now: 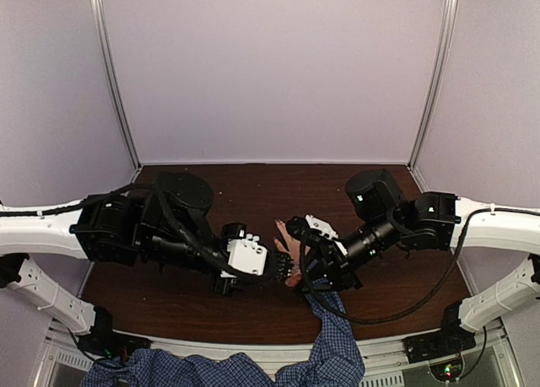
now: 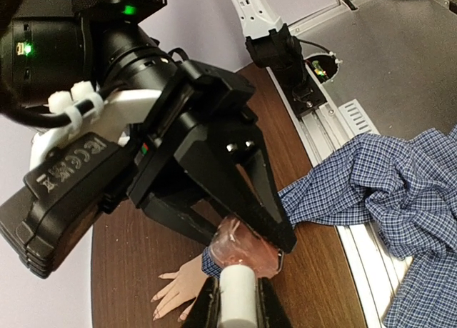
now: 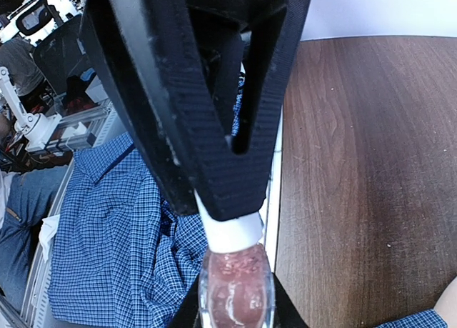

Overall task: Paint the nails
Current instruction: Unscrew the cap of the nail polish bottle, then pick up the nail polish bottle cap from the nail polish bottle.

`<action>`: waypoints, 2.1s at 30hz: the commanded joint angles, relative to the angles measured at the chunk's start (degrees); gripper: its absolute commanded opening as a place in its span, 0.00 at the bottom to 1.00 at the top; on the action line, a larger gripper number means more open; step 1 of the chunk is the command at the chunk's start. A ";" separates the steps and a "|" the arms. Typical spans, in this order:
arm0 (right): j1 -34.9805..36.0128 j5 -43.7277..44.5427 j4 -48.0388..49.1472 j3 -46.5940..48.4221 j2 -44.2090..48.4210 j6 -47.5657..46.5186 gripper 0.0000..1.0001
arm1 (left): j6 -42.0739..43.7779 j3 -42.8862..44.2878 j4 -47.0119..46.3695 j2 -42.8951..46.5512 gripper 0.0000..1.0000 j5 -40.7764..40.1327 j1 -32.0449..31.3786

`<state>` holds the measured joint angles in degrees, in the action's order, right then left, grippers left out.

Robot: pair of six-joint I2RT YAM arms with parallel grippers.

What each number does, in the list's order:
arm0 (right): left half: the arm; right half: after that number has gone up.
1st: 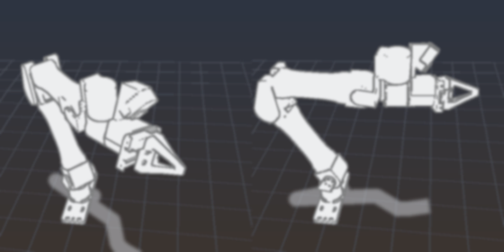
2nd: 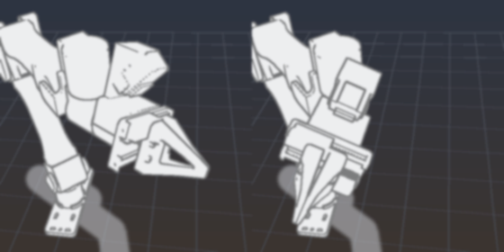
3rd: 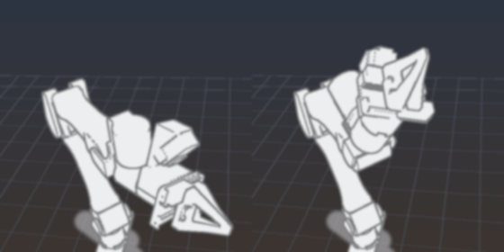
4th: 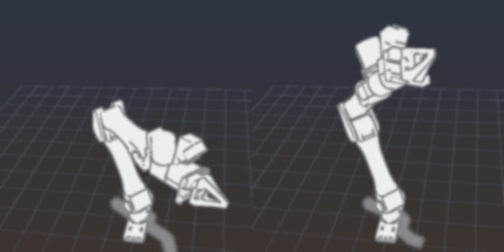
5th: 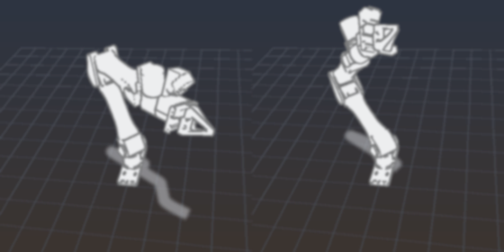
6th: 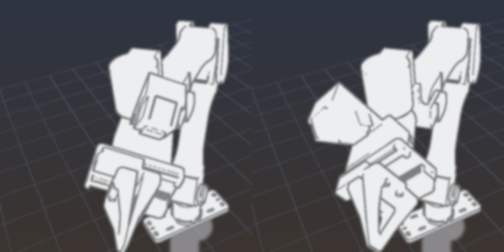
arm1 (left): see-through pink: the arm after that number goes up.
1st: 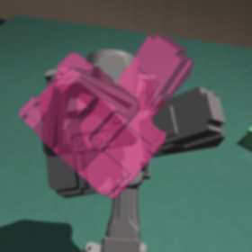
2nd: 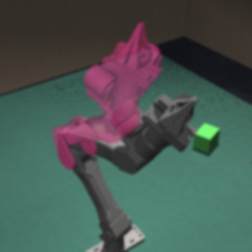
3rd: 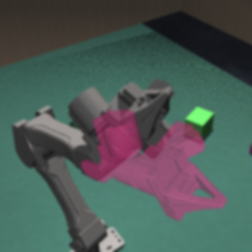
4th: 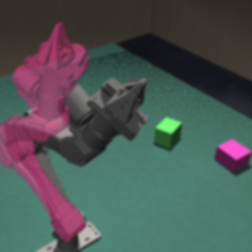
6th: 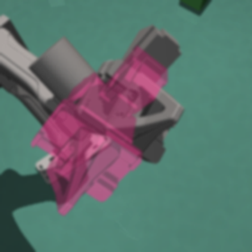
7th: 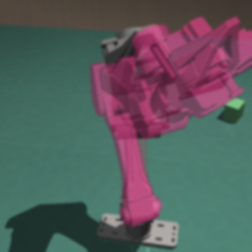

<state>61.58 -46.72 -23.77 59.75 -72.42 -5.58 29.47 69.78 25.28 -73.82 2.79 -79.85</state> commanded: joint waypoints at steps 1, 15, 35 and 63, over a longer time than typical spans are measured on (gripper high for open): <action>-0.23 2.97 0.92 0.99 2.48 -0.72 0.00 | -5.28 1.97 -0.98 -0.03 0.00 1.34 0.67; 0.03 6.70 0.83 -0.07 4.84 -1.77 0.00 | -12.73 3.35 -0.04 -0.50 0.00 7.53 4.27; 0.07 8.22 0.13 -0.16 3.70 -1.89 0.00 | -12.51 2.40 0.31 2.27 0.00 8.17 4.89; 0.12 8.31 0.08 -0.07 2.84 -2.05 0.00 | -12.78 2.03 -0.40 3.46 0.00 8.50 5.41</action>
<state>61.63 -38.94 -23.97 59.75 -69.41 -7.31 17.37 71.90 26.70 -71.57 9.85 -74.91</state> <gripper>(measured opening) 0.212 0.150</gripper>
